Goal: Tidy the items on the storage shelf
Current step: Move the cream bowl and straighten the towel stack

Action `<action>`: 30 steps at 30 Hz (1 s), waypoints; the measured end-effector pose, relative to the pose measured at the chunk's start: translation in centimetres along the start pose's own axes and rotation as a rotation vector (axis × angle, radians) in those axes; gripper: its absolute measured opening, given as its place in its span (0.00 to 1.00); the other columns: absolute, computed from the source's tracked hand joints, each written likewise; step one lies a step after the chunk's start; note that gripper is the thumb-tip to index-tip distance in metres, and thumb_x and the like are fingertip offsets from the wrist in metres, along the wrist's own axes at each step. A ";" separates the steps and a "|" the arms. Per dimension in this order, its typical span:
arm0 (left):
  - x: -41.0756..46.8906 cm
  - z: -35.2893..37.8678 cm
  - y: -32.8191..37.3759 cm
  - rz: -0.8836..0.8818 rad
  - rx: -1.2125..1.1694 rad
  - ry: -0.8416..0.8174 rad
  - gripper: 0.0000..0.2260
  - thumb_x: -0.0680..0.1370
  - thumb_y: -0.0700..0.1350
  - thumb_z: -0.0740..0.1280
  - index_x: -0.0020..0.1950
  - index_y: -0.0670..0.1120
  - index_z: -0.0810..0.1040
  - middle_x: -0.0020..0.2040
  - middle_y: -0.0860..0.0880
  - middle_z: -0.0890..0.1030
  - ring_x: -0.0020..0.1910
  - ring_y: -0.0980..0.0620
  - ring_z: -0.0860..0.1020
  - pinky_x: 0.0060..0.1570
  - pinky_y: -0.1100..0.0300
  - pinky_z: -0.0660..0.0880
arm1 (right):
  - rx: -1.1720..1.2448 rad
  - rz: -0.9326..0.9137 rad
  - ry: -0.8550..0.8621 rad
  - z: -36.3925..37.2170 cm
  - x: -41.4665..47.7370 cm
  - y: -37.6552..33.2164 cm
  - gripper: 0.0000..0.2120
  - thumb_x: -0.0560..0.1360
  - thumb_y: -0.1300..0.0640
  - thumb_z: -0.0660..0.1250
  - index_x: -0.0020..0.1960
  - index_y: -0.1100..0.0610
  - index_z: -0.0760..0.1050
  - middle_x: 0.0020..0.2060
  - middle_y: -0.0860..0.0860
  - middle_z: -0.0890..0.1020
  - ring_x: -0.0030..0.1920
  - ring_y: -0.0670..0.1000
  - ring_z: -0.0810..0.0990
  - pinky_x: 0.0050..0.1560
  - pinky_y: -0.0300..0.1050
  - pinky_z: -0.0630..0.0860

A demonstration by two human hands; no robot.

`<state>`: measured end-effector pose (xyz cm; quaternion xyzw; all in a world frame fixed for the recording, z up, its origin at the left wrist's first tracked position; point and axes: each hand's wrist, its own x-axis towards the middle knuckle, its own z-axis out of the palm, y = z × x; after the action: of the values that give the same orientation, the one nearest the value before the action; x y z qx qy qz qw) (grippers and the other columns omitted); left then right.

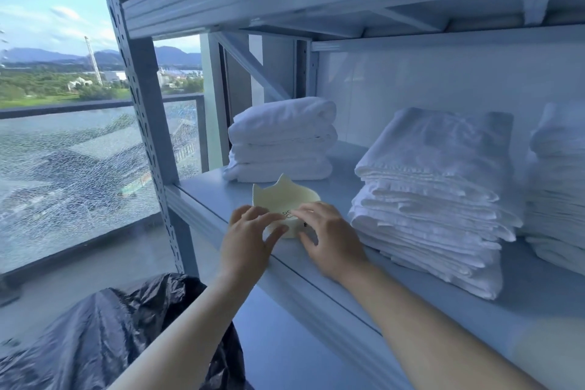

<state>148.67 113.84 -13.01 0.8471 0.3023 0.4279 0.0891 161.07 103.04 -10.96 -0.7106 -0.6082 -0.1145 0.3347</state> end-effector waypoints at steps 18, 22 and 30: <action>-0.3 1.3 1.1 -0.226 -0.175 -0.075 0.28 0.72 0.53 0.71 0.70 0.50 0.67 0.75 0.53 0.56 0.73 0.51 0.57 0.70 0.54 0.59 | -0.061 0.229 -0.149 0.0 0.4 0.4 0.12 0.70 0.70 0.54 0.49 0.57 0.66 0.55 0.52 0.71 0.57 0.54 0.71 0.42 0.43 0.67; -0.1 1.3 1.3 -0.197 -0.133 -0.081 0.22 0.74 0.51 0.69 0.67 0.51 0.70 0.75 0.53 0.57 0.73 0.50 0.57 0.69 0.56 0.58 | -0.019 0.206 -0.181 -0.5 0.5 0.6 0.28 0.70 0.73 0.53 0.69 0.61 0.62 0.72 0.51 0.62 0.73 0.50 0.59 0.64 0.43 0.65; -0.2 0.9 1.4 -0.212 -0.071 -0.031 0.14 0.71 0.56 0.70 0.54 0.54 0.78 0.74 0.51 0.59 0.73 0.50 0.53 0.69 0.54 0.58 | 0.047 0.180 -0.070 -1.2 -0.1 0.0 0.22 0.68 0.72 0.53 0.58 0.63 0.75 0.59 0.55 0.76 0.61 0.57 0.73 0.58 0.50 0.72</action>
<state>149.86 112.67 -13.14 0.8132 0.3733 0.4136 0.1683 161.29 102.23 -10.11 -0.7579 -0.5559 -0.0446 0.3386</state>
